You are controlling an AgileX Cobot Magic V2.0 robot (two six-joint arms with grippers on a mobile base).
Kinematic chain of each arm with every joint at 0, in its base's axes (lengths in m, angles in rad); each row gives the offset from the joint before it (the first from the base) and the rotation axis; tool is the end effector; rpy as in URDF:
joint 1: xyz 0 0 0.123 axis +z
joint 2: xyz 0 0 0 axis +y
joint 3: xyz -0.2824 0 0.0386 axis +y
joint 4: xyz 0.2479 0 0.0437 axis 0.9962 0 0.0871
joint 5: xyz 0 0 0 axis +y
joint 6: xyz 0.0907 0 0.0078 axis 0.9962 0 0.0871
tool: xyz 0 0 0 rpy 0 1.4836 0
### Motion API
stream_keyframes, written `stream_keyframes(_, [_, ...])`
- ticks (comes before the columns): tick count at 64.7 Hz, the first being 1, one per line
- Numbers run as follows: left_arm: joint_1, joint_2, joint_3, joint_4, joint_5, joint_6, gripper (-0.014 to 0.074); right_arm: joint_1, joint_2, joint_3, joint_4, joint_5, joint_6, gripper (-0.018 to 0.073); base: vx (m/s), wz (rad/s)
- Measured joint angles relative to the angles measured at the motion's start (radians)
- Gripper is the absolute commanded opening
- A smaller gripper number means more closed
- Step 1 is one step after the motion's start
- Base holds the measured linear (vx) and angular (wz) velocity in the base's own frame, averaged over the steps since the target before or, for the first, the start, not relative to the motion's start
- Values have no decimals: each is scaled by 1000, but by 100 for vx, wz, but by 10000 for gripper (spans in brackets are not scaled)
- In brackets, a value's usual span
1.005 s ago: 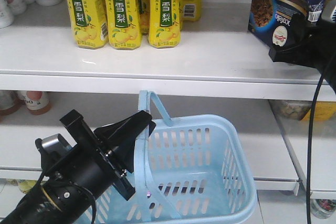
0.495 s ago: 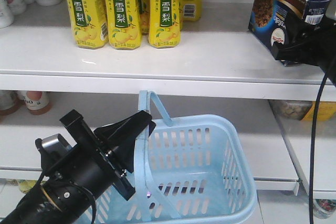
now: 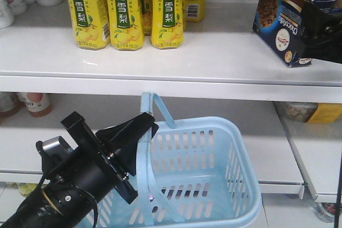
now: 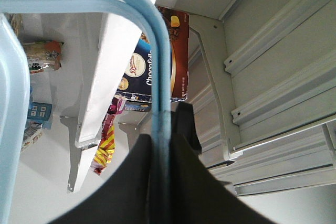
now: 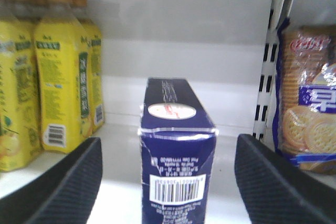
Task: Left arm holds basket, right arm returns cookies
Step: 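Set the cookie box upright on the shelf and open the right gripper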
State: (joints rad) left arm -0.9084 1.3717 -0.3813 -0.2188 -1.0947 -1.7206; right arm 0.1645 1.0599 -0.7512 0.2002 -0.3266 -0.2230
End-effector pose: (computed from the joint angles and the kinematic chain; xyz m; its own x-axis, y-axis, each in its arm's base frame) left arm 0.1629 -0.1803 0.2401 -0.6640 -0.6940 0.2784 -0.0558 -0.3253 -0.9440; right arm 0.2332 0.0329 0.3634 0.1008 -0.0168 -0.9948 -0.0975 0.9949 -0.0267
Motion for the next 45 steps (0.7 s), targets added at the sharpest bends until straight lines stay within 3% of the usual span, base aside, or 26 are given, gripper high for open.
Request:
stream_keyframes(15, [0, 0, 0, 0, 0, 0, -3, 0, -166, 0, 0, 143, 0, 454, 0, 0])
stream_keyframes(25, [0, 0, 0, 0, 0, 0, -3, 0, -289, 0, 0, 336, 0, 291, 0, 0])
stream_keyframes(37, [0, 0, 0, 0, 0, 0, -3, 0, -415, 0, -2, 557, 0, -15, 0, 0])
stream_keyframes(45, [0, 0, 0, 0, -1, 0, -3, 0, -474, 0, -4, 628, 0, -10, 0, 0])
